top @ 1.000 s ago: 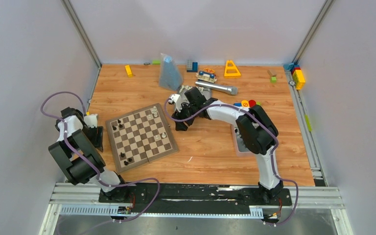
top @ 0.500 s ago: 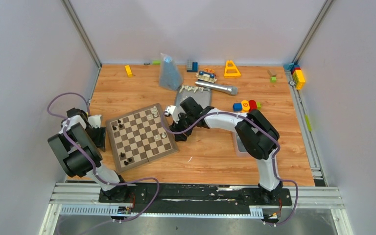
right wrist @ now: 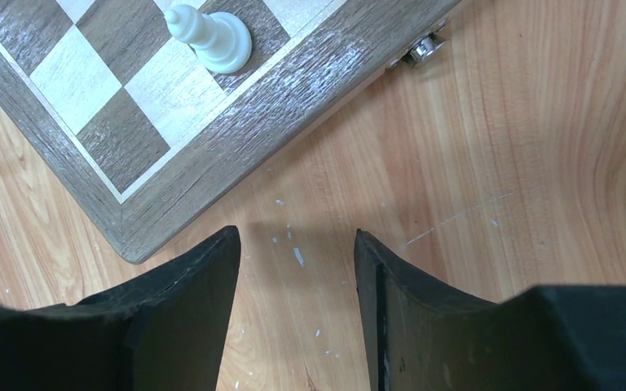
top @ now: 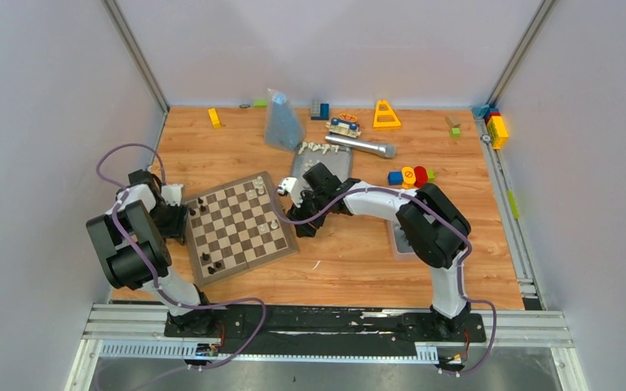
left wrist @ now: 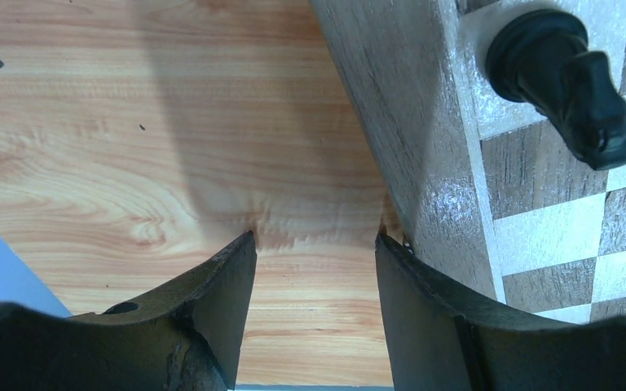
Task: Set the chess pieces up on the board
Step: Adjust the chessboard at the center of the board.
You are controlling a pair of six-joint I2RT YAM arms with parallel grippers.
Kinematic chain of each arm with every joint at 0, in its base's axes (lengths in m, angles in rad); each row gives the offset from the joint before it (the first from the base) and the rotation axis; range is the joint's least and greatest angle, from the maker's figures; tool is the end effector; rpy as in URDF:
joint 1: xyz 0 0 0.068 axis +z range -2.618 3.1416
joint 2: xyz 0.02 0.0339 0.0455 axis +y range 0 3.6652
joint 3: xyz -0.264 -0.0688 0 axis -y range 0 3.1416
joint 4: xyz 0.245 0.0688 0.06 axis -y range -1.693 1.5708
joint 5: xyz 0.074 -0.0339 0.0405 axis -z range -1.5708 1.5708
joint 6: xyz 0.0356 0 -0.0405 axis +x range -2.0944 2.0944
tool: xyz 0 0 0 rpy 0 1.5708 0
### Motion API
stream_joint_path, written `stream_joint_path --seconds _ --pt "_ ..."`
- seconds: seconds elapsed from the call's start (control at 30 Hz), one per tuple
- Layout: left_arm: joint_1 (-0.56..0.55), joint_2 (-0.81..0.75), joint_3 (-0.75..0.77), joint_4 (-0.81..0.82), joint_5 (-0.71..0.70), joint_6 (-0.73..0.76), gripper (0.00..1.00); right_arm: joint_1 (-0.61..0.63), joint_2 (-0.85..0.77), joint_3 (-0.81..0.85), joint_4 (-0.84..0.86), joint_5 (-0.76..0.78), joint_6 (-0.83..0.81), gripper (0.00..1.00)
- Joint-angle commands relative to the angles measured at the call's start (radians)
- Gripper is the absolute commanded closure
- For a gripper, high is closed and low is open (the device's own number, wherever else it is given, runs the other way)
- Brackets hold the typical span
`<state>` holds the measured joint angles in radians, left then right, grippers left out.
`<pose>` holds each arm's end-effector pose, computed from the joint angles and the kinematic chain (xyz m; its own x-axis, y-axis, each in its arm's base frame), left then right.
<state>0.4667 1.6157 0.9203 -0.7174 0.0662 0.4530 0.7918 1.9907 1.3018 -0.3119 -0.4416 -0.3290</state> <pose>0.2472 0.1219 0.1582 -0.9854 -0.0075 -0.1701 -0.0093 0.9999 0.0101 0.2788 0.3040 0.1557 -0.2996 -0.7192 -0.6269 -0.9533 0.2522 0.1662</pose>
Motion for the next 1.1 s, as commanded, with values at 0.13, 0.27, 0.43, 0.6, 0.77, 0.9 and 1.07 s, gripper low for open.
stream_joint_path --seconds 0.13,0.27,0.43,0.6,0.77,0.9,1.07 --pt "-0.054 0.045 0.010 0.053 0.076 -0.048 0.36 0.010 -0.086 -0.011 -0.048 0.037 0.003 0.46" --pt "-0.077 0.028 -0.010 0.056 0.084 -0.039 0.36 0.009 -0.135 -0.037 -0.069 0.063 -0.014 0.45" --pt "-0.084 -0.003 -0.045 0.056 0.098 -0.020 0.35 0.010 -0.202 -0.067 -0.103 0.069 -0.039 0.43" --pt "-0.086 -0.021 -0.058 0.056 0.101 -0.015 0.35 0.009 -0.221 -0.084 -0.117 0.041 -0.034 0.42" --pt "-0.094 0.004 -0.035 0.056 0.097 -0.015 0.35 0.013 -0.148 -0.063 -0.102 0.048 -0.017 0.46" --pt "-0.110 0.032 -0.010 0.058 0.090 -0.022 0.35 0.024 -0.096 -0.041 -0.092 0.058 -0.009 0.50" --pt "-0.156 0.060 0.030 0.058 0.068 -0.029 0.35 0.056 -0.072 -0.042 -0.078 0.067 0.001 0.53"
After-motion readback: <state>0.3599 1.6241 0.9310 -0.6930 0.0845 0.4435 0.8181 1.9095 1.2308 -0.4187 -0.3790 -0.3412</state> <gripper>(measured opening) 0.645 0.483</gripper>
